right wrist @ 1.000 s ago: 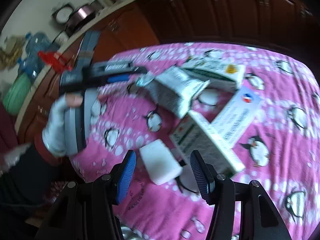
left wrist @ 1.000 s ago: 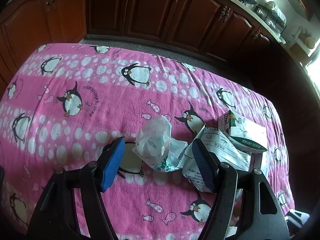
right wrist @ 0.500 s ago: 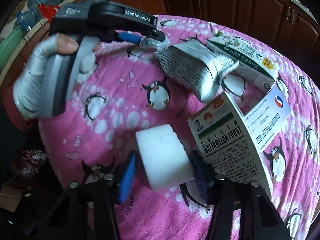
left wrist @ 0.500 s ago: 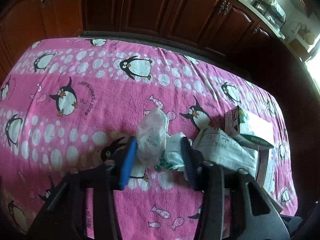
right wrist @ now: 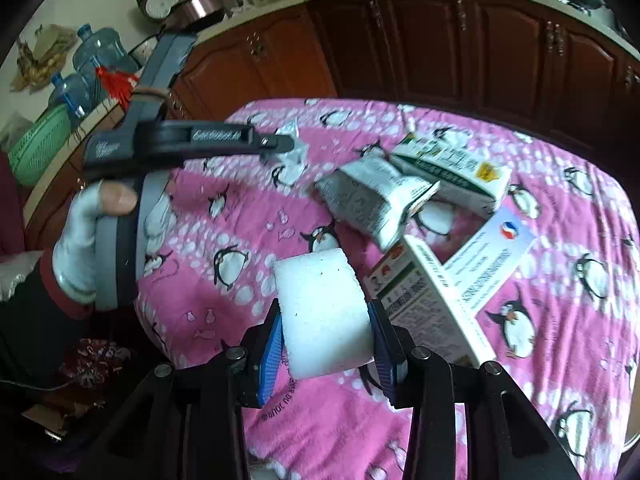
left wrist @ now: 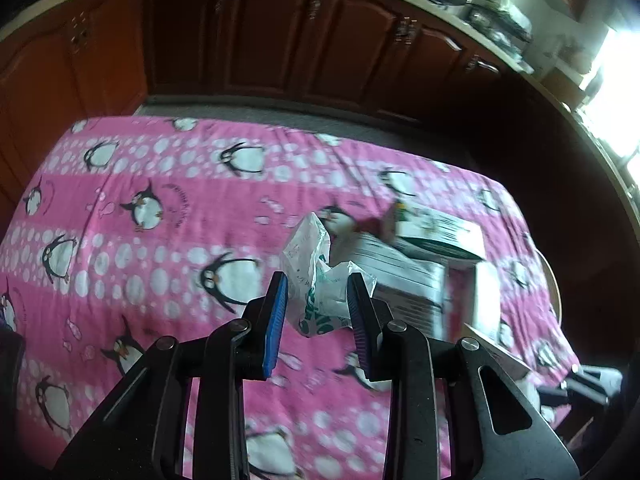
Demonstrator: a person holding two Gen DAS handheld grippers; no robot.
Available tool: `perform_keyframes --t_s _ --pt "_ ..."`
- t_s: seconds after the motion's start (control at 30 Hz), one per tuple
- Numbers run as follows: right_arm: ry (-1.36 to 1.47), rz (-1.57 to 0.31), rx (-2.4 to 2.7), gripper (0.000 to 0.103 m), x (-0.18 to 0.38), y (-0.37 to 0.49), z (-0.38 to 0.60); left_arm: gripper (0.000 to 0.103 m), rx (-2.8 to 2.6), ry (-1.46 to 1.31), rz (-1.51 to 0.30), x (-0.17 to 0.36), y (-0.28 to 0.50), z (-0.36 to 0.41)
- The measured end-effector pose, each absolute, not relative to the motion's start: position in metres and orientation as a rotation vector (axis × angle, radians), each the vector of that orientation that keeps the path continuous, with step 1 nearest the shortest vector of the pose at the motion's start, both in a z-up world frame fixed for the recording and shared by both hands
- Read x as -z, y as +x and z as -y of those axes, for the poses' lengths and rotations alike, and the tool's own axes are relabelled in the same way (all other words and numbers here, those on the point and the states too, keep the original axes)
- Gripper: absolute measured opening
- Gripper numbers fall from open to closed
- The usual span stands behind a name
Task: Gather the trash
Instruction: 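Grasp the white tissue with the left gripper while the right gripper grasps the white foam block, then carry the tissue and foam block over the white bucket and open both grippers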
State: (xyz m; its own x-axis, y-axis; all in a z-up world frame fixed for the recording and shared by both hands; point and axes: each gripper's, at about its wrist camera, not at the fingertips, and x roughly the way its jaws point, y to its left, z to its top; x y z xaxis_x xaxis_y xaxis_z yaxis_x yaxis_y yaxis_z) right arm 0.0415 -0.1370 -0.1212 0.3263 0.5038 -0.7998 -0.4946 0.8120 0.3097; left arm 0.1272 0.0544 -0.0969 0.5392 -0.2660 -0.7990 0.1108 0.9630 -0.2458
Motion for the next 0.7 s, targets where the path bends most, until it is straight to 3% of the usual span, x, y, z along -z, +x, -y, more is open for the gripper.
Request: perform_keyframes --t_s 0.7 --pt "0.119 -0.939 -0.378 0.039 0.079 0.017 0.276 0.028 0.534 -0.016 -0.902 0.045 0.078 0.101"
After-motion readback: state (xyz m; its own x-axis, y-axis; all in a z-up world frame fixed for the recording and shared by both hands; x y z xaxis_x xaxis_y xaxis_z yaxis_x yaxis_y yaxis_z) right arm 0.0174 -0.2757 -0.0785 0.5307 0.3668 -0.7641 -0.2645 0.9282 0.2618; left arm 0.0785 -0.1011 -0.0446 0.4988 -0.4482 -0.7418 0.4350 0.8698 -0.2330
